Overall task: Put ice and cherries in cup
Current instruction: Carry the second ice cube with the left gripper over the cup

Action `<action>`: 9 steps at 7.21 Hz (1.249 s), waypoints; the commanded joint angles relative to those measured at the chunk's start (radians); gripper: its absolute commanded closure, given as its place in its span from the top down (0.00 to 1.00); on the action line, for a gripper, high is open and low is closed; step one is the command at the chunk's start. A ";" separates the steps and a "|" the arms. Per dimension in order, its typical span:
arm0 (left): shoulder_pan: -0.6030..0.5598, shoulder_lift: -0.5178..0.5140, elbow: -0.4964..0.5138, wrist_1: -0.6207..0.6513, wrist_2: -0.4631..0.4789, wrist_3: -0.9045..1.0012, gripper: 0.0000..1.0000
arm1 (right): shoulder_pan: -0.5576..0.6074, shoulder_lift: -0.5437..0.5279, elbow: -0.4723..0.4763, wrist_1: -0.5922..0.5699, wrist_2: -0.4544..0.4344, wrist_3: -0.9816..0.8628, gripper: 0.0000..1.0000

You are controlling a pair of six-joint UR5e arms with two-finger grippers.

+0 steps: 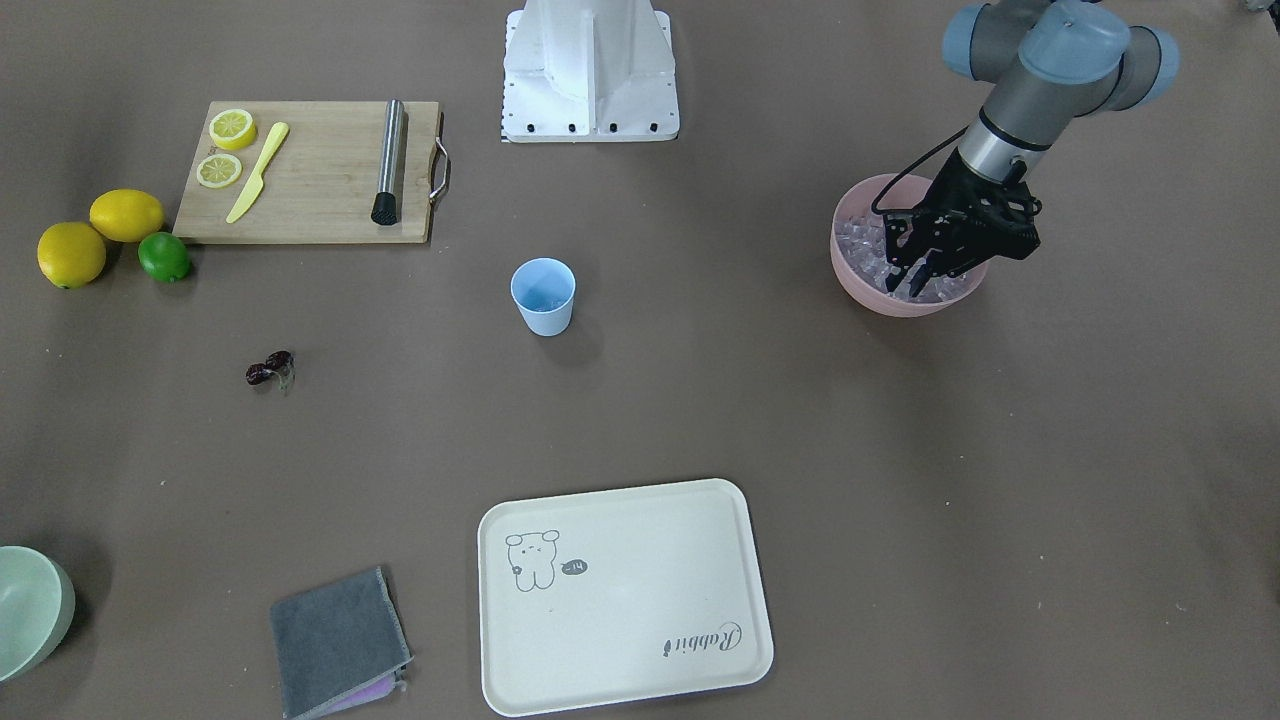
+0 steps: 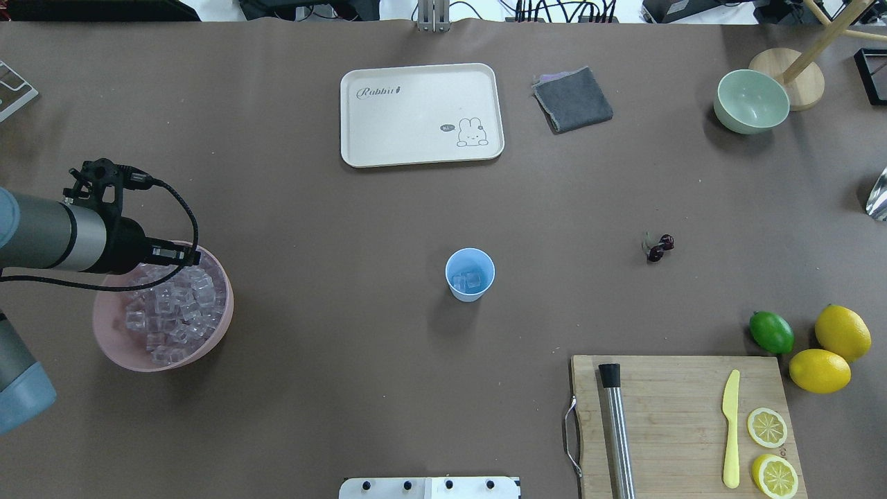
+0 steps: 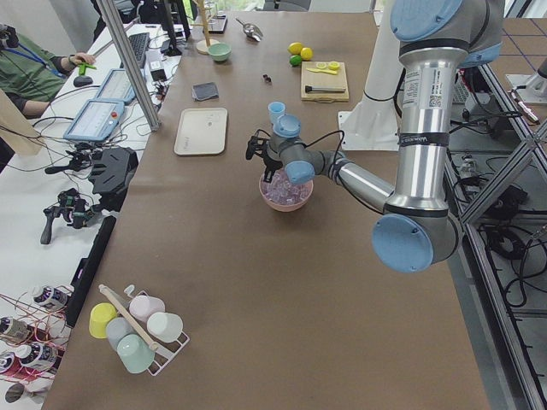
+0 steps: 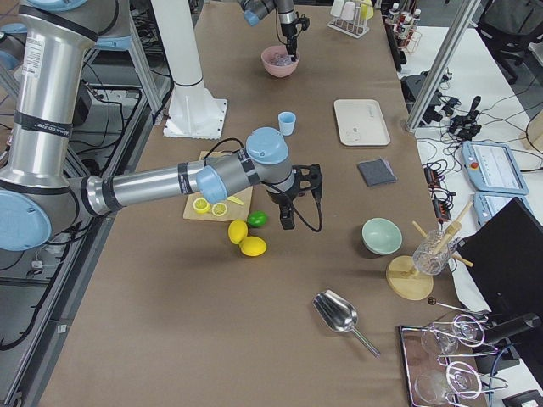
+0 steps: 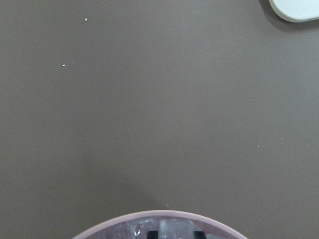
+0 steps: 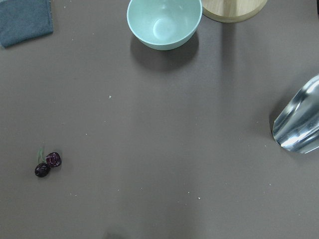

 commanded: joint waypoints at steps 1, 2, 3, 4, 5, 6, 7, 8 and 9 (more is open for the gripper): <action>-0.066 0.014 -0.070 0.005 -0.128 0.001 0.00 | 0.000 0.000 0.002 0.000 0.002 0.000 1.00; -0.074 0.000 -0.097 0.001 -0.127 -0.019 0.00 | 0.000 0.000 0.002 0.000 0.002 0.000 1.00; -0.066 -0.046 -0.089 -0.009 -0.122 -0.100 0.00 | 0.000 0.000 0.000 0.000 0.002 0.000 1.00; -0.027 -0.121 -0.074 -0.012 -0.115 -0.187 0.00 | 0.000 0.000 0.002 0.000 0.002 0.000 1.00; 0.024 -0.190 -0.056 -0.010 -0.040 -0.252 0.00 | 0.000 0.000 0.000 0.000 0.002 0.000 1.00; 0.118 -0.230 -0.054 -0.010 0.088 -0.343 0.00 | 0.000 0.000 0.000 0.000 0.002 0.000 1.00; 0.186 -0.295 -0.040 0.003 0.184 -0.408 0.00 | 0.000 0.002 0.000 0.000 0.002 0.000 1.00; 0.243 -0.386 0.015 0.019 0.276 -0.474 0.00 | 0.000 0.000 0.000 0.000 0.002 0.000 1.00; 0.306 -0.449 0.059 0.027 0.366 -0.496 0.00 | 0.000 0.000 0.000 0.000 0.002 0.000 1.00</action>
